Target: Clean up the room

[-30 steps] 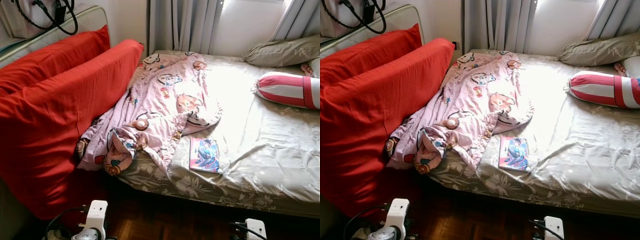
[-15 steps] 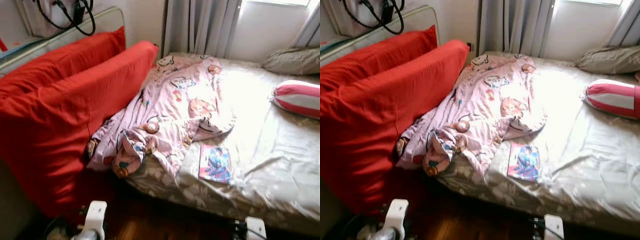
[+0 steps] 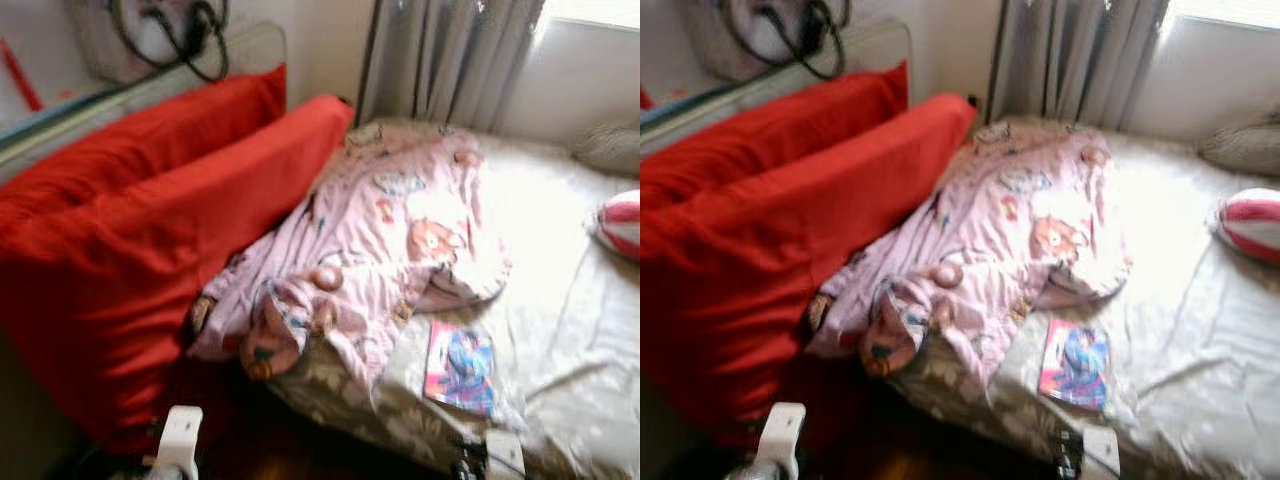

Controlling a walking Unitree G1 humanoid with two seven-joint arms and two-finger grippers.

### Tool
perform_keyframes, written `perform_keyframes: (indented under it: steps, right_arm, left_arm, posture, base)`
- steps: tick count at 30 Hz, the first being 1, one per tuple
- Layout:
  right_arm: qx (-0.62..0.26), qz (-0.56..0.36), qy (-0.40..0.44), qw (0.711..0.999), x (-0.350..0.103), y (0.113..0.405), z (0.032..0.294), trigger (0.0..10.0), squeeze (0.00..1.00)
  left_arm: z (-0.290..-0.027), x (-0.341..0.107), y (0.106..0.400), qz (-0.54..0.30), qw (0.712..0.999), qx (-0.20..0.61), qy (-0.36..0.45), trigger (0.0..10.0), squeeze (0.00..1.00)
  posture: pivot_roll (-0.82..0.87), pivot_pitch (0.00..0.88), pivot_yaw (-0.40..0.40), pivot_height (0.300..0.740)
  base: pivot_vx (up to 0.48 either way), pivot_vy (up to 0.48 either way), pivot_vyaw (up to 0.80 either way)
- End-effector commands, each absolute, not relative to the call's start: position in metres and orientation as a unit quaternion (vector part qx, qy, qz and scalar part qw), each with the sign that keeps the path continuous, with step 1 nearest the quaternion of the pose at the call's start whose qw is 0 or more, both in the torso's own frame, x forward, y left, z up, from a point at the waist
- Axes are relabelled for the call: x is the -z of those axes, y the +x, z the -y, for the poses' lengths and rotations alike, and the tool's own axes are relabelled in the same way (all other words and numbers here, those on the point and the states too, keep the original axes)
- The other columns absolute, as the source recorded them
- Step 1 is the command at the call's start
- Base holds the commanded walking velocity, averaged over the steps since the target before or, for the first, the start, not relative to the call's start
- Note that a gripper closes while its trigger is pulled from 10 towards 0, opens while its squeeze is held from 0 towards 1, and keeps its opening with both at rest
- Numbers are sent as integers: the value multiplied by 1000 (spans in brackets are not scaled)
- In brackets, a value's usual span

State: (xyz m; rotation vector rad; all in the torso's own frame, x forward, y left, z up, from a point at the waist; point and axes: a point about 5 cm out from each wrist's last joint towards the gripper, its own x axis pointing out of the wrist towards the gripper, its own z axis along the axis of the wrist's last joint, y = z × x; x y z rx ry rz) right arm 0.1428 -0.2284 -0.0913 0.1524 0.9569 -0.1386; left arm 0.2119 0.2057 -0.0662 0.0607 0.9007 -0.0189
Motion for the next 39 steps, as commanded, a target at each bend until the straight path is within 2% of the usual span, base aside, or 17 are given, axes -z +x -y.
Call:
perform_keyframes:
  steps: [1, 4, 11, 21, 31, 39]
  right_arm:
    - [65, -443, 74, 891, 87, 155, 227, 10000, 0]
    - [67, -443, 76, 891, 87, 155, 227, 10000, 0]
    - [69, -445, 77, 890, 87, 155, 227, 10000, 0]
    - [77, -423, 87, 898, 85, 157, 227, 10000, 0]
    - [64, -379, 101, 918, 80, 161, 225, 10000, 0]
    - [72, -362, 117, 922, 83, 149, 224, 10000, 0]
  left_arm:
    - [-213, 64, 213, -433, 900, 4, 39, 10000, 0]
    - [-213, 64, 212, -433, 900, 5, 39, 10000, 0]
    - [-213, 64, 213, -433, 900, 3, 38, 10000, 0]
    - [-213, 64, 213, -431, 902, 1, 34, 10000, 0]
    - [-214, 62, 214, -396, 918, -28, 17, 10000, 0]
    - [-214, 67, 203, -393, 919, -38, 7, 10000, 0]
  posture:
    - [80, 0, -31, 740]
    - [81, 0, -32, 740]
    - [83, 0, -33, 740]
    - [84, 0, -27, 740]
    - [78, 0, -25, 740]
    - [63, 0, -15, 740]
  base:
    - [330, 0, 0]
    - [333, 0, 0]
    - [325, 0, -668]
    - [0, 0, -101]
    - [0, 0, 0]
    - [0, 0, 0]
